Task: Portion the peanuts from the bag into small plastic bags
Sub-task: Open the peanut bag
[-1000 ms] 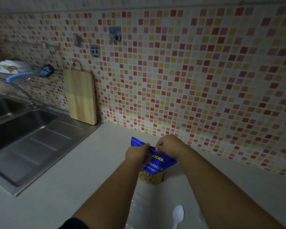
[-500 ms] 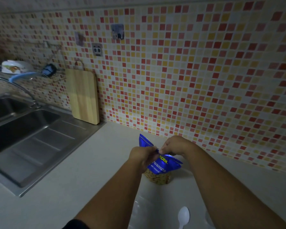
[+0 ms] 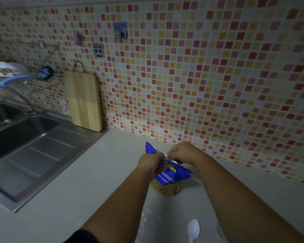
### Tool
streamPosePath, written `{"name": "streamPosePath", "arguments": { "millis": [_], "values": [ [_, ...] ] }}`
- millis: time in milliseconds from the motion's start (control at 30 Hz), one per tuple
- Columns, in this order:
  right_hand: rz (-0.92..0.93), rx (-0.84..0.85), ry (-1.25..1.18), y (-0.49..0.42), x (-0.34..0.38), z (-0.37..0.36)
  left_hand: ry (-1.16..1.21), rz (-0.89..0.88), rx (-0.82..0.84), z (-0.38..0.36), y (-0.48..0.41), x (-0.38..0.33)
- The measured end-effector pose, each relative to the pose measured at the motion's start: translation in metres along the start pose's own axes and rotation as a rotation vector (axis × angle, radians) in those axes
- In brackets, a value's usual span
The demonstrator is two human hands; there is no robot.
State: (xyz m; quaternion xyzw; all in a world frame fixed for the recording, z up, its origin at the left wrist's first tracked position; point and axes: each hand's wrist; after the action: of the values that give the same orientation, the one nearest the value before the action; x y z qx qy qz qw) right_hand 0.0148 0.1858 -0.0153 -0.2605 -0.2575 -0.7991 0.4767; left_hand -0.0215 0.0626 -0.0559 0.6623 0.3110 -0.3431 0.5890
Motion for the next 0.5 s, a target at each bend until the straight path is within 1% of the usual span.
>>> {"name": "streamPosePath", "arguments": {
  "millis": [167,267,333,433,500],
  "values": [
    [0.094,-0.052,0.209,-0.001,0.003,-0.007,0.094,-0.074,-0.016,0.001,-0.001,0.011],
    [0.094,-0.076,0.302,-0.005,0.002,-0.012,0.111,-0.109,-0.039,0.001,0.000,0.019],
    [0.079,-0.085,0.372,-0.009,0.000,-0.012,0.128,-0.124,-0.014,0.002,0.002,0.022],
    [0.071,-0.167,0.390,-0.017,-0.009,-0.005,0.123,-0.126,-0.014,0.006,0.003,0.022],
    [0.070,-0.222,0.411,-0.020,-0.011,0.001,0.076,-0.131,-0.022,0.010,0.002,0.021]
  ]
}}
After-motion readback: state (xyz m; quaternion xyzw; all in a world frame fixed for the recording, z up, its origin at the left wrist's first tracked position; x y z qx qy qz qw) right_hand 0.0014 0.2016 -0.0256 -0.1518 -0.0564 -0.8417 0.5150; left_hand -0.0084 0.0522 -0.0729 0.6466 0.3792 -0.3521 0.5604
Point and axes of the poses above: each hand's wrist, its own y-axis away from the middle knuckle, its own z-axis out of the back of the hand, x = y × z, and after that the axes turned 12 degrees about -x, right-handed
